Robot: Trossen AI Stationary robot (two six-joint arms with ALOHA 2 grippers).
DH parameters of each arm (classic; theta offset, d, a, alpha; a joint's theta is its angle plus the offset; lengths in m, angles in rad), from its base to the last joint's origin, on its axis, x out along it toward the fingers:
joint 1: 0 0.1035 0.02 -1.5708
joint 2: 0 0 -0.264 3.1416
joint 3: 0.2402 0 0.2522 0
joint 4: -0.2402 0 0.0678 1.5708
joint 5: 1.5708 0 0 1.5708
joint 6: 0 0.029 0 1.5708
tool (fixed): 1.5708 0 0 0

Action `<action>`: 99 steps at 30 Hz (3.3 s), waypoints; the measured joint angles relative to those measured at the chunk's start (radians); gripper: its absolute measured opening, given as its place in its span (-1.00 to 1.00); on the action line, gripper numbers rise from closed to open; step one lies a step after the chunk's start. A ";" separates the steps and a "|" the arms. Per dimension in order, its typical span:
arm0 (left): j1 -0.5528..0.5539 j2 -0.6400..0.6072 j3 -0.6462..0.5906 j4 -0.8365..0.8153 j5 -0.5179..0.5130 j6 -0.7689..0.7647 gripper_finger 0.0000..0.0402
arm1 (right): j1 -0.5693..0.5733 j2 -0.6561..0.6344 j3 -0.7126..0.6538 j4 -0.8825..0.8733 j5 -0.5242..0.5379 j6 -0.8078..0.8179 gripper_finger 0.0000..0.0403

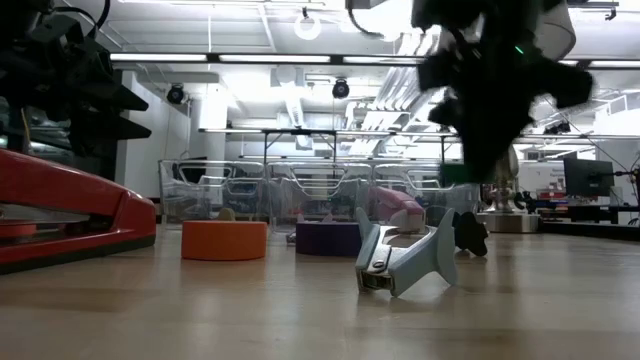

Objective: Pick and place Stapler, Stapler remover, tape
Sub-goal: Put the green tape into the middle transparent bin, then put the blue tape into the middle transparent bin

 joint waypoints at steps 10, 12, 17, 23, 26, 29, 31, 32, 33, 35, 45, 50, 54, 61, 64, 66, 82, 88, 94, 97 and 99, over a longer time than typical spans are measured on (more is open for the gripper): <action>0.000 0.000 0.000 0.000 0.000 0.000 0.14 | -0.172 0.037 0.264 -0.011 0.044 -0.105 -0.84; 0.000 0.000 0.000 0.000 0.000 0.000 0.14 | -0.211 0.075 0.321 -0.006 0.065 -0.056 -0.83; 0.000 0.000 0.000 0.000 0.000 0.000 0.14 | -0.300 0.191 0.472 0.016 0.075 0.105 -0.78; 0.000 0.000 0.000 0.000 0.000 0.000 0.14 | -0.384 0.336 0.624 0.015 0.044 0.277 -0.83; 0.000 0.000 0.000 0.000 0.000 0.000 0.14 | -0.413 0.412 0.695 0.015 0.017 0.372 -0.80; 0.000 0.000 0.000 0.000 0.000 0.000 0.14 | -0.435 0.482 0.755 0.016 -0.022 0.460 -0.76; 0.000 0.000 0.000 0.000 0.000 0.000 0.14 | -0.447 0.522 0.782 0.018 -0.052 0.494 -0.75; 0.000 0.000 0.000 0.000 0.000 0.000 0.14 | -0.452 0.539 0.793 0.020 -0.065 0.507 -0.75; 0.000 0.000 0.000 0.000 0.000 0.000 0.14 | -0.457 0.556 0.801 0.023 -0.078 0.515 -0.76; 0.000 0.000 0.000 0.000 0.000 0.000 0.14 | -0.465 0.583 0.808 0.038 -0.103 0.528 -0.78; 0.000 0.000 0.000 0.000 0.000 0.000 0.14 | -0.473 0.678 0.808 0.112 -0.148 0.568 -0.75; 0.000 0.000 0.000 0.000 0.000 0.000 0.14 | -0.474 0.700 0.807 0.110 -0.181 0.577 -0.75; 0.000 0.000 0.000 0.000 0.000 0.000 0.14 | -0.477 0.700 0.804 0.108 -0.184 0.577 -0.74; 0.000 0.000 0.000 -0.001 0.000 0.000 0.14 | -0.482 0.700 0.803 0.101 -0.188 0.582 -0.61; 0.000 0.000 0.000 -0.001 0.000 0.000 0.14 | -0.482 0.700 0.803 0.098 -0.198 0.584 -0.52; 0.000 0.000 0.000 -0.001 0.000 0.000 0.14 | -0.482 0.700 0.803 0.096 -0.200 0.584 -0.46; 0.000 0.000 0.000 -0.001 0.000 0.000 0.14 | -0.482 0.629 0.812 0.077 -0.204 0.553 -0.18; 0.000 0.000 0.000 -0.001 0.000 0.000 0.14 | -0.459 0.546 0.812 0.013 -0.211 0.437 -0.18; 0.000 0.000 0.000 0.000 0.000 0.000 0.14 | -0.407 0.480 0.812 -0.090 -0.211 0.321 -0.18; 0.000 0.000 0.000 0.000 0.000 0.000 0.14 | -0.374 0.449 0.812 -0.137 -0.203 0.271 -0.18; 0.000 0.000 0.000 0.000 0.000 0.000 0.14 | -0.346 0.433 0.812 -0.161 -0.202 0.248 -0.18</action>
